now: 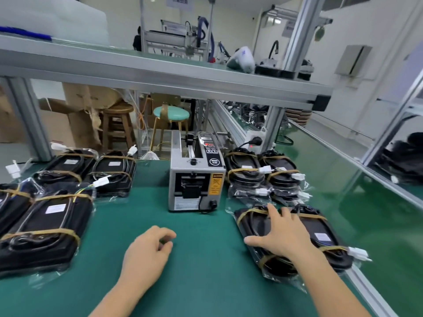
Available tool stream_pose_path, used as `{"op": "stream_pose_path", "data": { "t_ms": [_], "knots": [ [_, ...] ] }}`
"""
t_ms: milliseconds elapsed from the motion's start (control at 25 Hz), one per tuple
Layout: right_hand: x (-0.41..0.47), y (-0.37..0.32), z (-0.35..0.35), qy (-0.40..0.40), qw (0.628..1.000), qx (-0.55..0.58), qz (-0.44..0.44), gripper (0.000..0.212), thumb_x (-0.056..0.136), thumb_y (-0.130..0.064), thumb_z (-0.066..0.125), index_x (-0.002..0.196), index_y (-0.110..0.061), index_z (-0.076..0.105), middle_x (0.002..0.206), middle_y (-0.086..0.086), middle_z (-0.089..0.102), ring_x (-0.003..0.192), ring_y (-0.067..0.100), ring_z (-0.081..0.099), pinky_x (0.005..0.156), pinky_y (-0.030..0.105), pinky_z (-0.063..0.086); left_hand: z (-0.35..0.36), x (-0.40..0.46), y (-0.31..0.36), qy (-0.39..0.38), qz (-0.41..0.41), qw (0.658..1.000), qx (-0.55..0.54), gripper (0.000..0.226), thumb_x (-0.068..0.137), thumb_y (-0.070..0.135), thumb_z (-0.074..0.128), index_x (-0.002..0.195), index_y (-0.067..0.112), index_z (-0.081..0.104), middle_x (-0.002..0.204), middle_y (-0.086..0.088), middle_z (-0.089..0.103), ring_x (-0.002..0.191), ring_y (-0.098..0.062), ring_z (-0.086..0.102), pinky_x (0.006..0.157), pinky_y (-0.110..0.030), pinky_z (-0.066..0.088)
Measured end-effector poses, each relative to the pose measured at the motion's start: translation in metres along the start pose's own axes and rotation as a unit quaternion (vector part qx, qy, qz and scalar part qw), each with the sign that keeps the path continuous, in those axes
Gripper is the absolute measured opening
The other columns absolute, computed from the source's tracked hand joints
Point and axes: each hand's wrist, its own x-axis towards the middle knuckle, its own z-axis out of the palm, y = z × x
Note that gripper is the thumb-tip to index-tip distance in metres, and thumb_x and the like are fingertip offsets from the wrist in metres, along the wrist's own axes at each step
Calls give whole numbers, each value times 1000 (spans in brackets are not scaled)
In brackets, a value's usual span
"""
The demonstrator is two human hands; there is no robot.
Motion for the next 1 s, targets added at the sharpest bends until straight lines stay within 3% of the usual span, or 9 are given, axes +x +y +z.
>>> {"op": "stream_pose_path", "data": {
  "t_ms": [120, 240, 440, 520, 600, 720, 800, 880, 1000],
  "knots": [
    [7, -2, 9, -43, 998, -5, 41, 133, 54, -88, 59, 153, -30, -9, 161, 11, 5, 145, 37, 15, 114, 51, 22, 10, 0, 2, -16, -5, 1000, -4, 27, 83, 10, 66, 85, 36, 63, 82, 19, 63, 76, 0, 55, 76, -26, 44],
    [8, -7, 15, -39, 998, -4, 49, 138, 51, -87, 62, 151, -29, -12, 160, 13, 6, 143, 36, 21, 111, 48, 28, 10, 1, 4, -25, -8, 1000, 13, 23, 83, 11, 66, 88, 34, 65, 85, 19, 63, 79, -1, 55, 78, -25, 44],
    [7, -16, 9, -43, 997, 19, 61, 132, 57, -65, 75, 151, -31, -10, 158, 13, 8, 137, 39, 28, 105, 49, 33, 6, 0, 5, -48, -6, 999, -4, 26, 84, 11, 66, 84, 37, 60, 87, 17, 63, 81, 0, 55, 76, -21, 42],
    [-3, -19, 5, -24, 999, 23, 27, 129, 56, -59, 75, 151, -34, -8, 157, 11, 11, 137, 38, 28, 107, 49, 31, 6, -1, 6, -53, -10, 996, -66, 25, 83, 10, 68, 85, 35, 63, 90, 14, 66, 84, -5, 58, 75, -16, 42],
    [-20, -19, -1, 3, 997, 7, -73, 128, 52, -58, 75, 148, -39, -8, 155, 4, 15, 136, 33, 29, 107, 47, 30, 3, 1, 11, -61, -29, 986, -151, 20, 83, 16, 72, 91, 33, 66, 95, 8, 67, 88, -7, 60, 73, -10, 42],
    [-48, -27, -16, -20, 942, 6, -336, 129, 49, -56, 75, 142, -49, -13, 153, -11, 13, 137, 20, 23, 111, 38, 24, -9, 8, 26, -132, -97, 934, -317, 40, 70, 40, 77, 107, 28, 66, 110, 7, 68, 98, -6, 63, 85, -22, 48],
    [-62, -44, -25, -36, 886, -1, -462, 130, 51, -48, 80, 145, -48, -10, 152, -15, 10, 137, 13, 19, 110, 31, 17, -20, 11, 30, -228, -145, 866, -421, 67, 56, 46, 80, 116, 24, 64, 116, 0, 69, 106, -19, 65, 92, -38, 49],
    [-71, -64, -27, 20, 840, -18, -542, 128, 51, -39, 83, 148, -41, -1, 152, -12, 10, 133, 15, 22, 107, 28, 17, -34, 13, 27, -307, -190, 785, -503, 75, 48, 40, 89, 116, 19, 68, 116, -14, 68, 106, -31, 65, 91, -44, 50],
    [-68, -83, -30, 101, 815, -36, -569, 127, 52, -43, 85, 151, -34, 6, 154, -6, 15, 138, 18, 21, 117, 37, 14, -48, 14, 17, -279, -218, 725, -591, 61, 55, 20, 89, 111, 4, 69, 107, -28, 67, 93, -38, 68, 77, -45, 56]
  ]
}}
